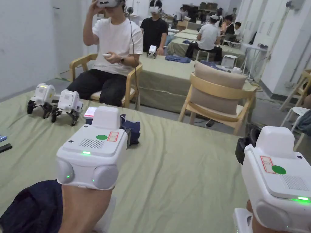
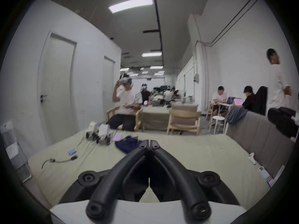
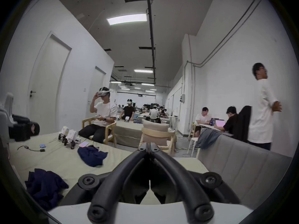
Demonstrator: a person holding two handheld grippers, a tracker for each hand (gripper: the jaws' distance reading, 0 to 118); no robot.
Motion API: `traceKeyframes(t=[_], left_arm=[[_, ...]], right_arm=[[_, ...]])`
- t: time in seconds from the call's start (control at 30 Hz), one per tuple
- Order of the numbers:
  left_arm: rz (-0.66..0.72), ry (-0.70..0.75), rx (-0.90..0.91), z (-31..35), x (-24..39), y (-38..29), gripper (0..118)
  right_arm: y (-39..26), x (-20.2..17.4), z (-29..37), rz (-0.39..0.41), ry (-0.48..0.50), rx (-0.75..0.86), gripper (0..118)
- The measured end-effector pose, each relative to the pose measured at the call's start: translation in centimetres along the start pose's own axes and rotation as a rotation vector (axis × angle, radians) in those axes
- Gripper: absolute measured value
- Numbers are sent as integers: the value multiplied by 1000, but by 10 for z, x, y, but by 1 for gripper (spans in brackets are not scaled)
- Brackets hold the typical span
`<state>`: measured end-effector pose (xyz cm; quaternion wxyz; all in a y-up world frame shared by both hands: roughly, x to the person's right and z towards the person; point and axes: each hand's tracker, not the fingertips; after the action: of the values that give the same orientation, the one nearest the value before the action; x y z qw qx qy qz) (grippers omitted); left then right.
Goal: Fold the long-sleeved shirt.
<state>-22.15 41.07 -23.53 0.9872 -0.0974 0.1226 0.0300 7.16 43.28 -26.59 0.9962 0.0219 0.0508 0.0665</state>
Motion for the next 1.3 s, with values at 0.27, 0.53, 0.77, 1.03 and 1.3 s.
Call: traceKeyframes(t=[0.27,0.53,0.77,1.03,1.3], left_arm=[[114,247,-455,-36,-122,-144,10],[150,227,-694,-78,-144,-200,111],[315,192,-775,-84,-167,-238,110],[374,34,-544,-65,-155,-199,32],[266,-283,-147,-18,-43,-37,31]], right_arm=[[-54,-123,-9,-16,269,-104,0],[-104,-192,-19,-29,370,-231,0],[-115,-185,-23,-5,350,-274,0],[-110,-125,-17,-50,260,-258,0],[-82,-10,1,-120,86,-165,0]])
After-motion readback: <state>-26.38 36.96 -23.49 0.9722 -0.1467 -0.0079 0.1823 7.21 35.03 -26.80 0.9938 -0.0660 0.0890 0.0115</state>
